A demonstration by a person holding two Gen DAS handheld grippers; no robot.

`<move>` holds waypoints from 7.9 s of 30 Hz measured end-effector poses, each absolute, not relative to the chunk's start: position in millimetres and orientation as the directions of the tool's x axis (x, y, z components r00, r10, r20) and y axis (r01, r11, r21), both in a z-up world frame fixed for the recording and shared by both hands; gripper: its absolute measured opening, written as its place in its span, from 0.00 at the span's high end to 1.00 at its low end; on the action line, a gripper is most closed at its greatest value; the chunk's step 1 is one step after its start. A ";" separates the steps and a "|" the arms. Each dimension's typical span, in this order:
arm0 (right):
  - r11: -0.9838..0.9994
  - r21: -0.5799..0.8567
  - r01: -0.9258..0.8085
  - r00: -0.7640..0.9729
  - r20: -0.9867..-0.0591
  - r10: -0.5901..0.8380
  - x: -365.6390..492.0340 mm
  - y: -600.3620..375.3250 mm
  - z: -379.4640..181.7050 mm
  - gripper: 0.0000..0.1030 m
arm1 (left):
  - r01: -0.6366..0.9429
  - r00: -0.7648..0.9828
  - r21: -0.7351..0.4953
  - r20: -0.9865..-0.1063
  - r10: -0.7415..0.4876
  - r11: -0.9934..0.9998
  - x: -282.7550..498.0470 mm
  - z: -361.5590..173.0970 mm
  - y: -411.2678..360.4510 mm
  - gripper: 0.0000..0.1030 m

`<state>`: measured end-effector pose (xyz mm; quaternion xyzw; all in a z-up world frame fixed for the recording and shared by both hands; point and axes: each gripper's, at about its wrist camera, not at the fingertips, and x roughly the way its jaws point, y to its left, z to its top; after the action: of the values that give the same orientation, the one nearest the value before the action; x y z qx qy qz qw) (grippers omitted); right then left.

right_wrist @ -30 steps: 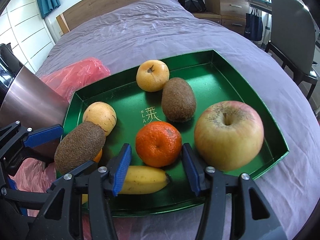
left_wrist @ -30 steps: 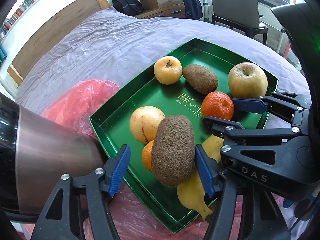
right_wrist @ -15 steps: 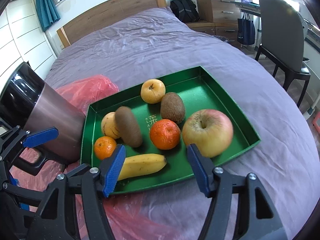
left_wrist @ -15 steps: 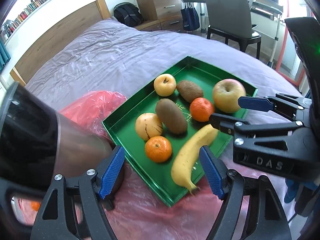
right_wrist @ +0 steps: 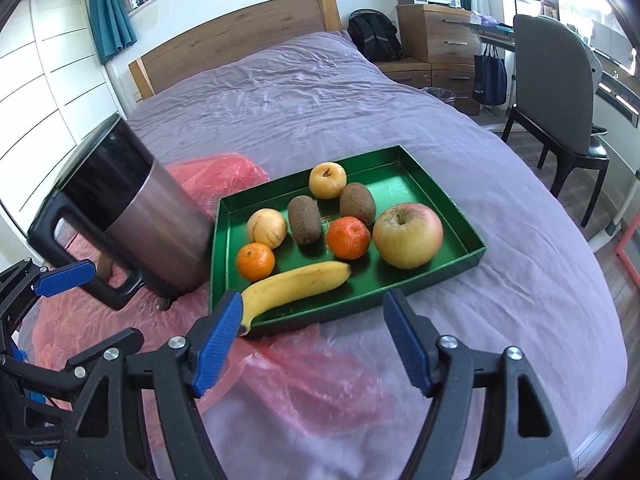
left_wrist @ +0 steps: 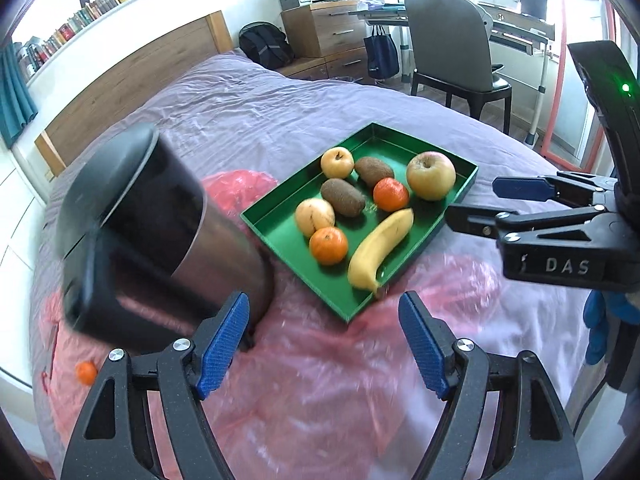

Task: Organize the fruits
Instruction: 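Move both open tools back toward the last orange and kiwi, then grasp the orange with the left tool while the right tool grasps the kiwi, then carry the orange and kiwi in both tools over the green tray, then open both tools to drop the orange and kiwi into the tray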

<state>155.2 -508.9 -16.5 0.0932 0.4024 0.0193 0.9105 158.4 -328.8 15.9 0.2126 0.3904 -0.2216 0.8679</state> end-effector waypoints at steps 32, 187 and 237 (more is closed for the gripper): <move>0.962 0.143 -0.231 0.612 -0.748 0.258 64.5 -338.0 4.1 0.00 | 0.309 0.633 0.149 -0.769 -0.087 0.939 65.3 20.1 -118.9 0.18; 0.945 0.278 -0.171 0.594 -0.736 0.324 75.7 -378.2 -35.8 0.48 | 0.329 0.568 -0.104 -0.773 -0.285 0.939 101.3 10.1 -154.7 0.62; 0.993 0.058 0.104 0.561 -0.828 -0.010 355.1 -597.4 -111.2 0.48 | 0.543 0.502 0.063 -0.824 -0.263 0.838 269.2 -74.7 -419.3 0.61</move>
<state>355.1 -597.4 -111.2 0.0501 0.4673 -0.0323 0.8821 269.2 -419.3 -74.7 0.1589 0.4393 -0.2366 0.8519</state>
